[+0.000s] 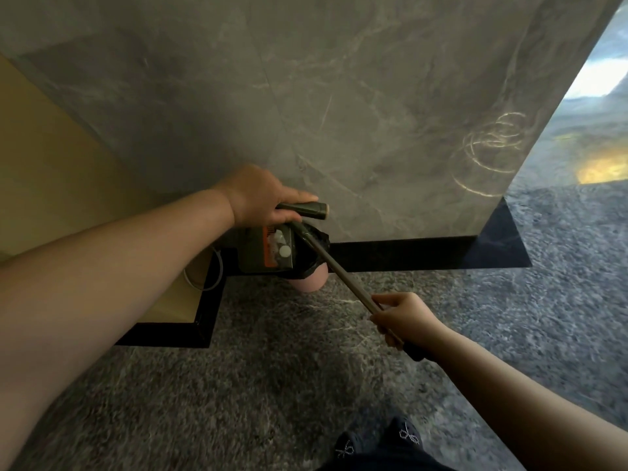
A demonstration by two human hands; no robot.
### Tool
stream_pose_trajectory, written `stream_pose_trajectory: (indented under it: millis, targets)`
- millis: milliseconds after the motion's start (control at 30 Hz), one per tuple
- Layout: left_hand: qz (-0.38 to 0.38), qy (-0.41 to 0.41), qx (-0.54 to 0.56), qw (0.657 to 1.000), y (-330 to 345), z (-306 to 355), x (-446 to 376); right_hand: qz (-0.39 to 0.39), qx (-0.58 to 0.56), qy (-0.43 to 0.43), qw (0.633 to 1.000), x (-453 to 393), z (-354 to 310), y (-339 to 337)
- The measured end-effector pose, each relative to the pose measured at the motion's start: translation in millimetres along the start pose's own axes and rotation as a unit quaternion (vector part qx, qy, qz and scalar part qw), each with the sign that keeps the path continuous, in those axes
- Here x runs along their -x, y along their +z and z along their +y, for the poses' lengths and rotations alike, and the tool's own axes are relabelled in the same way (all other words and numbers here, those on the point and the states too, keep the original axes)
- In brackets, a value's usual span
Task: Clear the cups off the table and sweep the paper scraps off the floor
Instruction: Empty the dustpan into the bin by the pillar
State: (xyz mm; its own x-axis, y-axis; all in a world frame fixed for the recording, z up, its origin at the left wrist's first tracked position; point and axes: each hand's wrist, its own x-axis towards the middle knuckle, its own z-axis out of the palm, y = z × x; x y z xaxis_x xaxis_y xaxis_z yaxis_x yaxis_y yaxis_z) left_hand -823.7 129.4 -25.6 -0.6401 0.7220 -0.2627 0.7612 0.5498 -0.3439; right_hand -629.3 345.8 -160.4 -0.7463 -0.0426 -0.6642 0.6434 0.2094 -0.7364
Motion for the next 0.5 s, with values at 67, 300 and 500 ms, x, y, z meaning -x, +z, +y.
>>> stream_pose_trajectory:
  millis: [67, 300, 500]
  targets:
    - [0.008, -0.004, 0.02, 1.0, -1.0, -5.5, -1.1, 0.002, -0.002, 0.001, 1.0, 0.2, 1.1, -2.8]
    - [0.03, -0.034, 0.05, 0.998, -2.9, -16.1, -8.3, 0.004, 0.003, -0.001, 1.0, 0.1, 1.7, -9.0]
    - [0.022, -0.029, 0.064, 0.997, -4.4, -25.1, -8.8, 0.011, 0.014, -0.003, 1.0, -2.4, 1.1, -15.2]
